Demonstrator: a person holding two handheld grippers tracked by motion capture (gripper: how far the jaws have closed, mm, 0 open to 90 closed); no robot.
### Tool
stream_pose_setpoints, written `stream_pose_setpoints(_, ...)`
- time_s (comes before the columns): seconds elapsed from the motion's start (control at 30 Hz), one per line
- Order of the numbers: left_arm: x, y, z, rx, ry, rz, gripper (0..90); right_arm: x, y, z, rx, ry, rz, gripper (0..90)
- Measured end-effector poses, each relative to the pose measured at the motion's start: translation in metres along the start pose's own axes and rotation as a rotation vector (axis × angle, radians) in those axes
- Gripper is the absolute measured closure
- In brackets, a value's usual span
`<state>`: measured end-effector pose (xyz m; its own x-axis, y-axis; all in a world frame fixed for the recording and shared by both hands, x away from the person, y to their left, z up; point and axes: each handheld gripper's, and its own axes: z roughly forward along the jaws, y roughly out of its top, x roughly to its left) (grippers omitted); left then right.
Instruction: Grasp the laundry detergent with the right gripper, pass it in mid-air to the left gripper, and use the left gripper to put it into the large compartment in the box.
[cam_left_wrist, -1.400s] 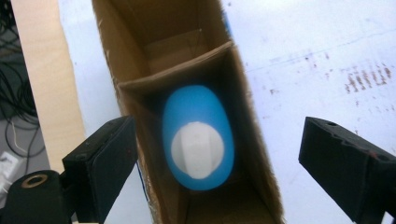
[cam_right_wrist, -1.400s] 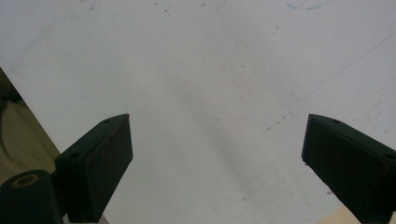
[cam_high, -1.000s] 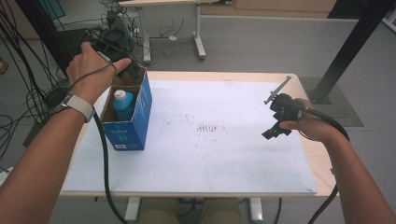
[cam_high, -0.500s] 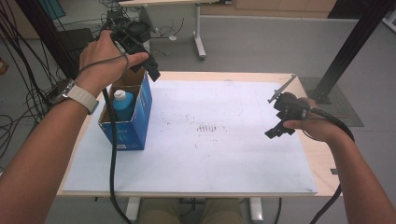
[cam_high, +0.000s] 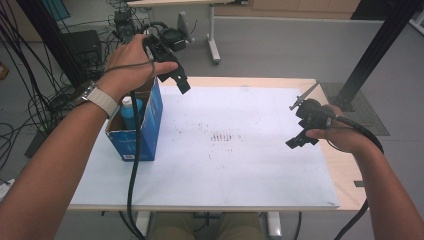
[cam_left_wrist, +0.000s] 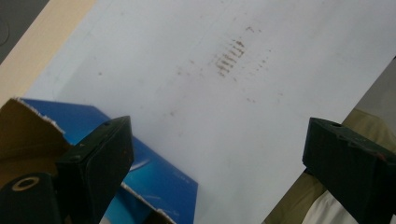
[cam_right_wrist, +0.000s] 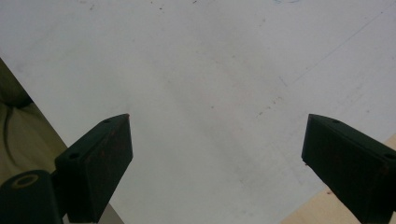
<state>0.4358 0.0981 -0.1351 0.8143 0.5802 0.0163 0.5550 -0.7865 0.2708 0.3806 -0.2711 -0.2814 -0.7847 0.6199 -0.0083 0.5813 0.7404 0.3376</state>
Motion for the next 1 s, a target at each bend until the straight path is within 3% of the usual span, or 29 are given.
stream_pose_setpoints(0.27, -0.014, 0.013, 0.008, -0.012, -0.039, 0.125, 8.7, 0.002, -0.001, 0.001, -0.002, 0.003, -0.002, 8.6)
stream_pose_setpoints(0.67, -0.035, 0.026, 0.023, -0.019, -0.095, 0.251, 8.6, 0.003, -0.006, -0.001, -0.011, 0.001, 0.010, 8.6)
stream_pose_setpoints(1.0, -0.055, 0.033, 0.040, 0.016, -0.132, 0.347, 8.7, 0.002, -0.009, 0.000, -0.016, 0.005, 0.017, 8.6)
